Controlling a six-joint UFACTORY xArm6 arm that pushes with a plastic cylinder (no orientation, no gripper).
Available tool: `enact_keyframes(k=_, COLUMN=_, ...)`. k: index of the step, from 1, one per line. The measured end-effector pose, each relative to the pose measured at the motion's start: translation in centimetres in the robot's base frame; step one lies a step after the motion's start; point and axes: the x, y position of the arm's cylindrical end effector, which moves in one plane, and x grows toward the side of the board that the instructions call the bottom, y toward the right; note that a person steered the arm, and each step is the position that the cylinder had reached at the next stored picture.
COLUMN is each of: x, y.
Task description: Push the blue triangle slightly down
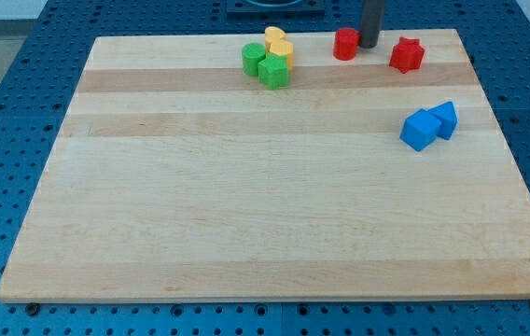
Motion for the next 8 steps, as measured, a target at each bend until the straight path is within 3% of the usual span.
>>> enact_keyframes(k=2, x=0.2, y=-4.0)
enact_keyframes(k=4, x=2.6, y=-3.3)
enact_keyframes(k=6, x=2.6, y=-8.0)
enact_keyframes(k=8, x=2.5, y=-0.5)
